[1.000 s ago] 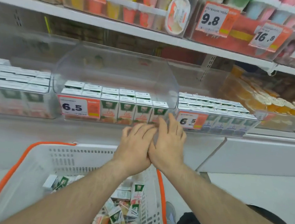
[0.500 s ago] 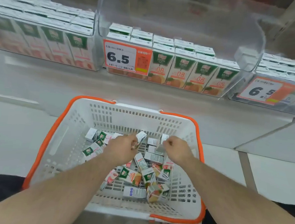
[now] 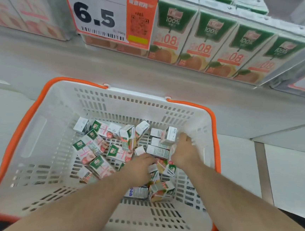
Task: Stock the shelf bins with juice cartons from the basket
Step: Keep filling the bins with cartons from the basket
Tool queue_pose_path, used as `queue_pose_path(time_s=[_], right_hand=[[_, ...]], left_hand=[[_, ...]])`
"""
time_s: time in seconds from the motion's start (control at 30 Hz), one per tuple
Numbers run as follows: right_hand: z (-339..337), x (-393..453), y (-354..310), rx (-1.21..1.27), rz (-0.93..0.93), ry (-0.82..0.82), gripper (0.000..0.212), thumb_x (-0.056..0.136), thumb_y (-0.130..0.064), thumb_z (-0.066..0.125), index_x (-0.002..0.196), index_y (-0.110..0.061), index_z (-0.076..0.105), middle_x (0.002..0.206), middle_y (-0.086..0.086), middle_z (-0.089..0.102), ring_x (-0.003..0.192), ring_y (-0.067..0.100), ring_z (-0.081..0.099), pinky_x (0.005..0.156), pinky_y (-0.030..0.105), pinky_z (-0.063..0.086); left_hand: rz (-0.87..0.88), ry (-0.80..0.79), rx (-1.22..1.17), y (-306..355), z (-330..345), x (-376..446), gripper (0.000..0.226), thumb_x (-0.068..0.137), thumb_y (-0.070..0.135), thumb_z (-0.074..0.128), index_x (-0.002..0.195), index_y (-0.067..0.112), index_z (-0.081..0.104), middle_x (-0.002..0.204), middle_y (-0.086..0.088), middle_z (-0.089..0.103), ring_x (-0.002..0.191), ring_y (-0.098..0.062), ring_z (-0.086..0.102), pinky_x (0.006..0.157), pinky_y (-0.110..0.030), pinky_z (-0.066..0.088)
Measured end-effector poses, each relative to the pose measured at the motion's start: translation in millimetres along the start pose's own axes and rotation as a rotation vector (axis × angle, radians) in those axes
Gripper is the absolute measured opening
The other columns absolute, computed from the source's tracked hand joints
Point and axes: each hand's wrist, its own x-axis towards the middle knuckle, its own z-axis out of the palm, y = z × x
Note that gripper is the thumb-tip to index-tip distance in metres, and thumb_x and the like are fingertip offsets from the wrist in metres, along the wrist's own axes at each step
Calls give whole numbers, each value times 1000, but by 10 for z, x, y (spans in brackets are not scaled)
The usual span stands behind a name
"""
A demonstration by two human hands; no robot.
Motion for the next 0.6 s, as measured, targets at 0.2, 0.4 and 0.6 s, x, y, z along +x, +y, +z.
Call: queue_pose_path(time_s=[0.2,0.4,0.6], right_hand=[[184,63,93,-139,-87,-45,73,83,-4,64,145,-10,26,148,12,35,120,35,54,97,42,46],[83,-3,33,-478,-171,7,51,87,2,53,136,-4,38,133,15,49,116,27,54,93,35,47],[-294,-272,10,-368,-107,-33,29,88,-3,54,116,-11,53,113,8,61,101,25,60,80,32,52]], left_hand=[[38,43,131,52,258,73,53,87,13,62,136,31,50,146,4,42,126,-24,42,105,-40,39],[-173,53,-267,-58,-15,-96,31,86,10,66,110,30,64,127,-5,58,77,-20,65,65,-28,55],[-255,155,-825,-79,-629,-356,42,88,5,67,123,26,58,126,-3,53,76,-10,56,53,-15,47]])
